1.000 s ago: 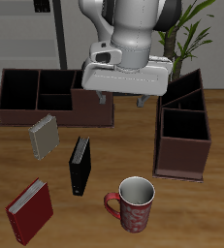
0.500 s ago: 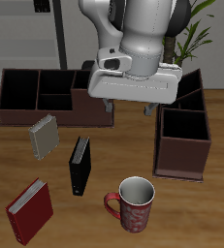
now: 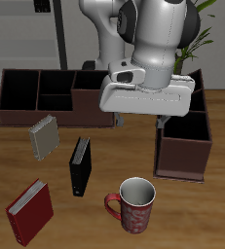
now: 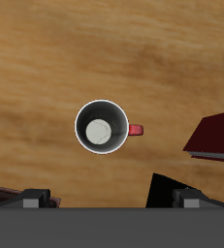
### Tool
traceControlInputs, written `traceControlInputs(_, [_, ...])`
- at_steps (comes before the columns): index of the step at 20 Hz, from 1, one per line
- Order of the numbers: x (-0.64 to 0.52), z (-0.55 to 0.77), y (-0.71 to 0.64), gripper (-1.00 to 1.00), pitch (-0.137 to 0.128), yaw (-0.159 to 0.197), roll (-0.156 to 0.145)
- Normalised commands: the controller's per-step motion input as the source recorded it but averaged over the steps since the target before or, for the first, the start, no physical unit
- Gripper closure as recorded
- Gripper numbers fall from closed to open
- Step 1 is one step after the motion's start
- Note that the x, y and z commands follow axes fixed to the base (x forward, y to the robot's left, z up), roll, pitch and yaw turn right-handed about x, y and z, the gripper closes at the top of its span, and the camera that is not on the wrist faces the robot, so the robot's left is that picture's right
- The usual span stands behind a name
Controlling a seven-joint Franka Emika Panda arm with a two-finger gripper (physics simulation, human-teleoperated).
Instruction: Place the red mug into the back desk caddy's right compartment
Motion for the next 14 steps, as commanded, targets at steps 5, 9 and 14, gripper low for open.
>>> traceControlInputs(5, [0.26,-0.2,0.13,-1.0,-0.017,-0.009,0.006])
traceControlInputs(9, [0.16,-0.15,0.15,-1.0,-0.038,0.004,0.024])
traceControlInputs(14, [0.17,-0.23,0.0,-1.0,0.004,-0.067,0.026])
